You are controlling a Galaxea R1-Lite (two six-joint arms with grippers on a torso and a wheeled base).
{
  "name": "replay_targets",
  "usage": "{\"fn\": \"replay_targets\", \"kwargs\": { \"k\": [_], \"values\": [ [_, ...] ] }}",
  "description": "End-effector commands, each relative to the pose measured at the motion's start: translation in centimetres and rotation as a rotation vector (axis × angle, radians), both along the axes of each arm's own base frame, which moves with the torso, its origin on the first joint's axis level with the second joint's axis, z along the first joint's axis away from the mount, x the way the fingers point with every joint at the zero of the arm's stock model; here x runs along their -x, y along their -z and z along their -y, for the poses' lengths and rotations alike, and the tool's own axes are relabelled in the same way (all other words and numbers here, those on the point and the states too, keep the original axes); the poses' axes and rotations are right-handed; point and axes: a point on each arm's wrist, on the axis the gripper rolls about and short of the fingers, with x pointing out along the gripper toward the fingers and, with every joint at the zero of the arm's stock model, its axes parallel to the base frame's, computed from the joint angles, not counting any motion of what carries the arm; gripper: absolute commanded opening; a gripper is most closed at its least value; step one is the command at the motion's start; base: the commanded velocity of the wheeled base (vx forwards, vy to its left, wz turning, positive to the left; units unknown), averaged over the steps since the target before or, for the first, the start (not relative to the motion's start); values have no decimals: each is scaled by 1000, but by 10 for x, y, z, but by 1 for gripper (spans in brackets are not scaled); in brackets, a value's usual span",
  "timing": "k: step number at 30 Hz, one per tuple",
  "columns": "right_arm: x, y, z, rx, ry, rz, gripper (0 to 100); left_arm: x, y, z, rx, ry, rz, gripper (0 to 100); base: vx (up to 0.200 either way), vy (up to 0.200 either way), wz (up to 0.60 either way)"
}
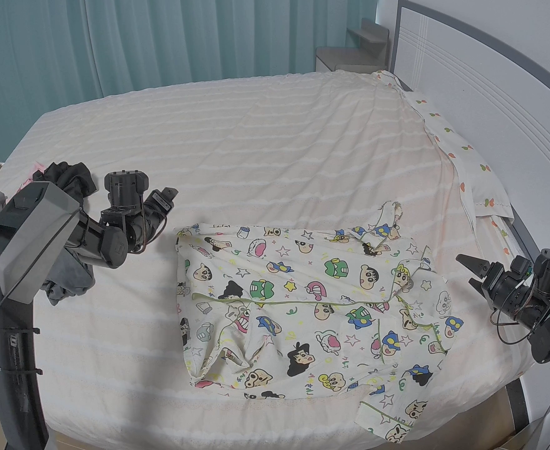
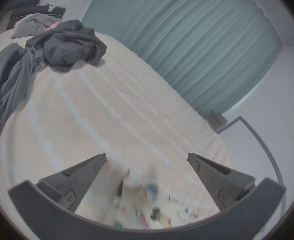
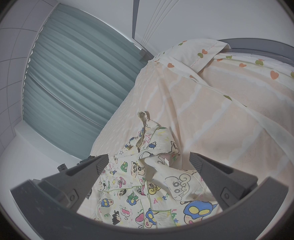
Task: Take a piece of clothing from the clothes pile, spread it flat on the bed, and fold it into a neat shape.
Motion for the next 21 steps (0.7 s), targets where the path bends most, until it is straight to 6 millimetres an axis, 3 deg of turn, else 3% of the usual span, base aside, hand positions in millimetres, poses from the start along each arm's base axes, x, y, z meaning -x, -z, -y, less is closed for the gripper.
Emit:
{"fn": "replay_targets", "kwargs": {
  "k": [1, 4, 5, 8, 10, 13, 21],
  "values": [
    [0, -3, 0, 1, 2, 17, 100, 75, -28, 39, 5, 182, -96, 100, 0, 0, 0],
    [0, -2, 0, 1, 0, 15, 100, 113, -21, 64, -7, 277, -163, 100, 0, 0, 0],
    [0, -2, 0, 1, 2, 15, 100, 134, -15, 77, -17, 328, -201, 100, 0, 0, 0],
    [0, -3, 0, 1, 0, 20, 100, 154, -9, 90, -32, 385, -236, 100, 0, 0, 0],
    [0, -3, 0, 1, 0, 20, 100, 154, -9, 90, -32, 385, -236, 100, 0, 0, 0],
    [1, -4, 0, 2, 2, 23, 100, 179, 9, 108, -63, 466, -284, 100, 0, 0, 0],
    [1, -5, 0, 2, 0, 24, 100, 189, 17, 113, -75, 494, -312, 100, 0, 0, 0]
  ]
}}
